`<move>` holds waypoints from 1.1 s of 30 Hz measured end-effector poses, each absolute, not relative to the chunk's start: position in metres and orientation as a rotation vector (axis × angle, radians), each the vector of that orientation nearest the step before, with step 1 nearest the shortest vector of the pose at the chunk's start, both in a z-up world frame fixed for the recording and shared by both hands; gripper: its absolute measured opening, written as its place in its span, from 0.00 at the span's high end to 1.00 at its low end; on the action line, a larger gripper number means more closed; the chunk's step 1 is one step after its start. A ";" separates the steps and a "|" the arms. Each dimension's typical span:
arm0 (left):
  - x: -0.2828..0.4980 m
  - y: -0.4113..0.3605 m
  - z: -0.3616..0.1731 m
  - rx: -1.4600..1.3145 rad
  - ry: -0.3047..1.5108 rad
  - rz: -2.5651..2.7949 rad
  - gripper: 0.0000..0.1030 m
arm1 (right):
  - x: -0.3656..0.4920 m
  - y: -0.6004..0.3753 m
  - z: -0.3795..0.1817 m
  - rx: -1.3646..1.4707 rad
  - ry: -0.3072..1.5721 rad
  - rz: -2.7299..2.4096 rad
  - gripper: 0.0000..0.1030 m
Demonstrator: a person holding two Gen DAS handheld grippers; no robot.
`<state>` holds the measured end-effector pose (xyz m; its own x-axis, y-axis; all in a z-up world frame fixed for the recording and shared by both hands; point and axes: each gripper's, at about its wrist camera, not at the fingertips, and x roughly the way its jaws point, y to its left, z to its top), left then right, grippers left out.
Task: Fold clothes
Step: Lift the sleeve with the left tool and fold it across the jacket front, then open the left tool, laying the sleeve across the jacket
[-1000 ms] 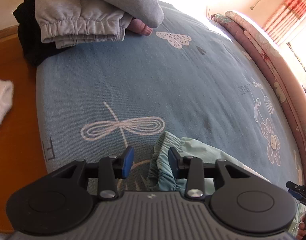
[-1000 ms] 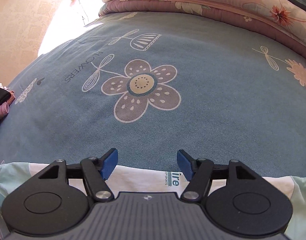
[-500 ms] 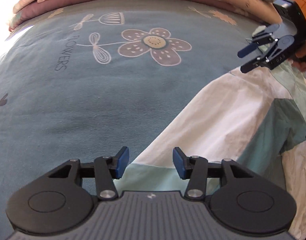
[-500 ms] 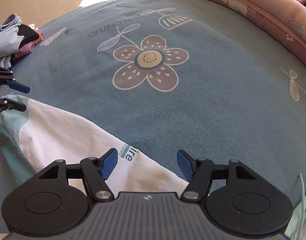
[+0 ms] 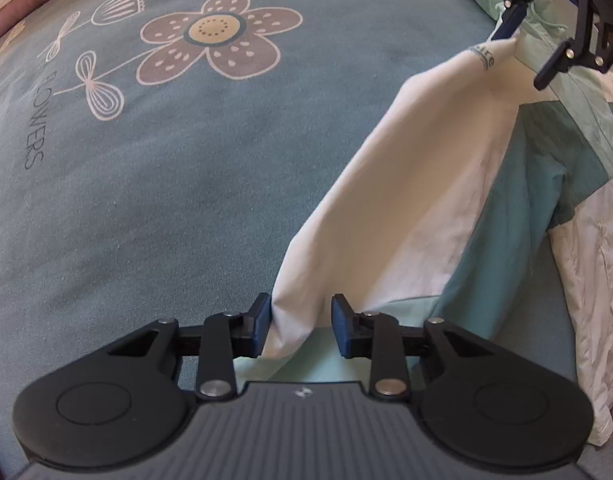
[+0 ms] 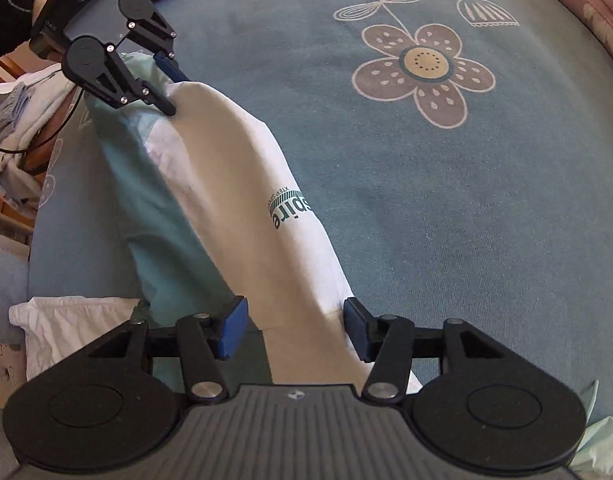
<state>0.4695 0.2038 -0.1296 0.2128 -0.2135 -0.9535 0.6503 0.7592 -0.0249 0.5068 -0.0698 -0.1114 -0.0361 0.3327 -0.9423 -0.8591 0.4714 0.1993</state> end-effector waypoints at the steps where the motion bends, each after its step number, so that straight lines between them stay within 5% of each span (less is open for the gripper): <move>1: 0.474 0.198 -0.121 0.395 1.192 -0.637 0.70 | 0.498 -0.070 -0.114 -0.559 1.264 1.029 0.39; 6: 0.503 0.155 -0.091 0.220 1.087 -0.780 0.68 | 0.460 -0.068 -0.122 -0.609 1.241 0.967 0.38; 14: 0.529 0.066 -0.137 0.250 1.134 -0.942 0.68 | 0.443 -0.089 -0.134 -0.491 1.297 0.938 0.36; 22: 0.520 0.050 -0.148 0.306 1.168 -0.960 0.68 | 0.528 -0.157 -0.074 -0.403 1.108 0.779 0.35; 27: 0.519 0.046 -0.149 0.334 1.162 -0.964 0.68 | 0.568 -0.152 -0.107 -0.496 1.223 0.950 0.36; 29: 0.520 0.045 -0.150 0.342 1.158 -0.963 0.68 | 0.571 -0.147 -0.124 -0.524 1.311 1.025 0.41; 31: 0.522 0.046 -0.149 0.343 1.147 -0.950 0.74 | 0.565 -0.140 -0.136 -0.576 1.367 1.068 0.77; 33: 0.526 0.047 -0.147 0.346 1.120 -0.901 0.88 | 0.561 -0.139 -0.135 -0.617 1.328 1.062 0.91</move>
